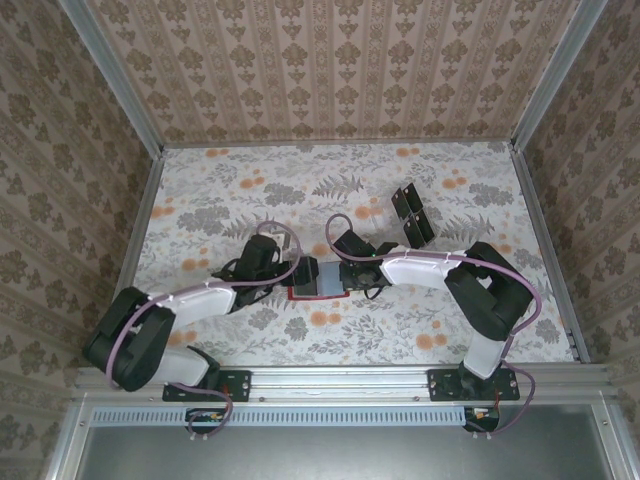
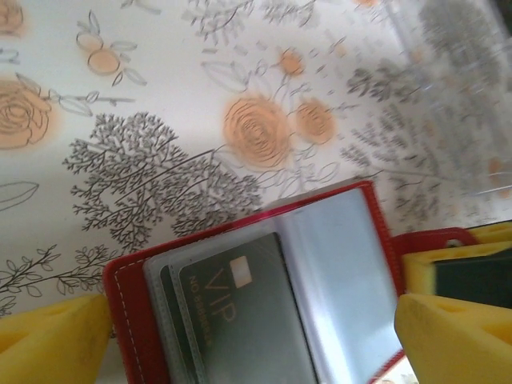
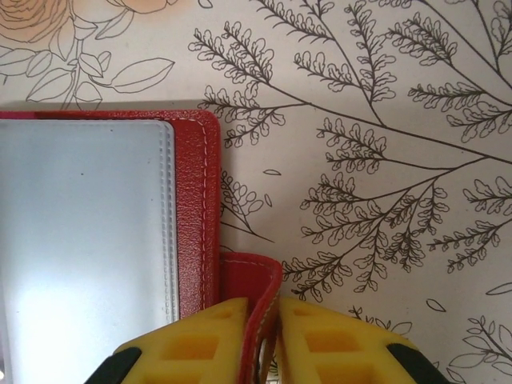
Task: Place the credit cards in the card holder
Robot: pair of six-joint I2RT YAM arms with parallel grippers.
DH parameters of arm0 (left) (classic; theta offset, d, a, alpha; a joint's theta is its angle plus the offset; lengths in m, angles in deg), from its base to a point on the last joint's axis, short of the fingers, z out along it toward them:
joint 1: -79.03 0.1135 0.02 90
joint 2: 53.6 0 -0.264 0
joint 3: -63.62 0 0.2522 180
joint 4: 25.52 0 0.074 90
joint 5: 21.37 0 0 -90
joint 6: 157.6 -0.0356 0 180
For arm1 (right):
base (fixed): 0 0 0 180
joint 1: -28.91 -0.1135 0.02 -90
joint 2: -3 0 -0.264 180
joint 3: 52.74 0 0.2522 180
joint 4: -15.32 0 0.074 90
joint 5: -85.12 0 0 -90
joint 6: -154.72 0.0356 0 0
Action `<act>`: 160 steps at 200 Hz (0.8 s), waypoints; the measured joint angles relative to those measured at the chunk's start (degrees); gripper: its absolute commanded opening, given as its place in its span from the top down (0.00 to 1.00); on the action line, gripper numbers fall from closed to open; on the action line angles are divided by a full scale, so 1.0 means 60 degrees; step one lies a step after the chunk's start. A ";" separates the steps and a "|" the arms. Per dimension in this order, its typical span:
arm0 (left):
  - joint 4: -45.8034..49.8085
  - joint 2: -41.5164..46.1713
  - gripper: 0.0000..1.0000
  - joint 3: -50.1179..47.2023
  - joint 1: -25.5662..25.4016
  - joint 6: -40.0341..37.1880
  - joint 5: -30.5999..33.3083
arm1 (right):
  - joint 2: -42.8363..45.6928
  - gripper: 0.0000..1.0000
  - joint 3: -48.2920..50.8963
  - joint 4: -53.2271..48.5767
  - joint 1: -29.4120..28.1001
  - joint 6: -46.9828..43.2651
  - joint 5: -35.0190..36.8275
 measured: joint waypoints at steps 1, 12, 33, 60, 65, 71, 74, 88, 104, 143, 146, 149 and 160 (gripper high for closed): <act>-0.0004 0.0018 0.00 0.0000 0.0000 0.0007 -0.0004 | -0.0004 0.82 0.0000 0.0004 0.0004 0.0000 -0.0004; -0.0127 0.0310 0.00 0.0000 -0.0036 0.0102 -0.0015 | 0.0000 0.81 0.0004 0.0015 0.0015 0.0000 -0.0033; -0.0430 0.0590 0.00 0.0011 -0.0138 0.0280 -0.0087 | 0.0000 0.78 0.0004 0.0055 0.0091 0.0000 -0.0208; -0.0514 0.0506 0.00 0.0127 -0.0379 0.0459 -0.0120 | 0.0055 0.76 0.0069 0.0189 0.0219 0.0000 -0.0466; -0.0517 0.0474 0.00 0.0160 -0.0430 0.0466 -0.0117 | 0.0069 0.76 0.0095 0.0222 0.0244 0.0004 -0.0506; -0.0514 0.0452 0.00 0.0197 -0.0477 0.0488 -0.0109 | 0.0080 0.76 0.0109 0.0237 0.0270 0.0000 -0.0565; -0.0514 0.0441 0.00 0.0211 -0.0503 0.0492 -0.0076 | 0.0084 0.76 0.0117 0.0248 0.0280 0.0000 -0.0586; -0.0433 0.0441 0.00 0.0255 -0.0572 0.0492 0.0076 | 0.0098 0.77 0.0135 0.0284 0.0324 0.0000 -0.0696; -0.0066 0.0499 0.00 0.0284 -0.0601 0.0484 0.0412 | 0.0106 0.78 0.0178 0.0331 0.0342 0.0000 -0.0754; 0.0994 0.0710 0.00 0.0266 -0.0368 0.0372 0.1067 | 0.0138 0.82 0.0317 0.0554 0.0397 0.0004 -0.0863; 0.1013 0.0710 0.00 0.0240 -0.0321 0.0364 0.1075 | 0.0142 0.82 0.0324 0.0568 0.0404 0.0004 -0.0885; 0.1020 0.0710 0.00 0.0211 -0.0277 0.0361 0.1078 | 0.0146 0.83 0.0331 0.0579 0.0404 0.0007 -0.0889; 0.1020 0.0707 0.00 0.0051 -0.0131 0.0313 0.1075 | 0.0149 0.84 0.0357 0.0637 0.0412 0.0036 -0.0922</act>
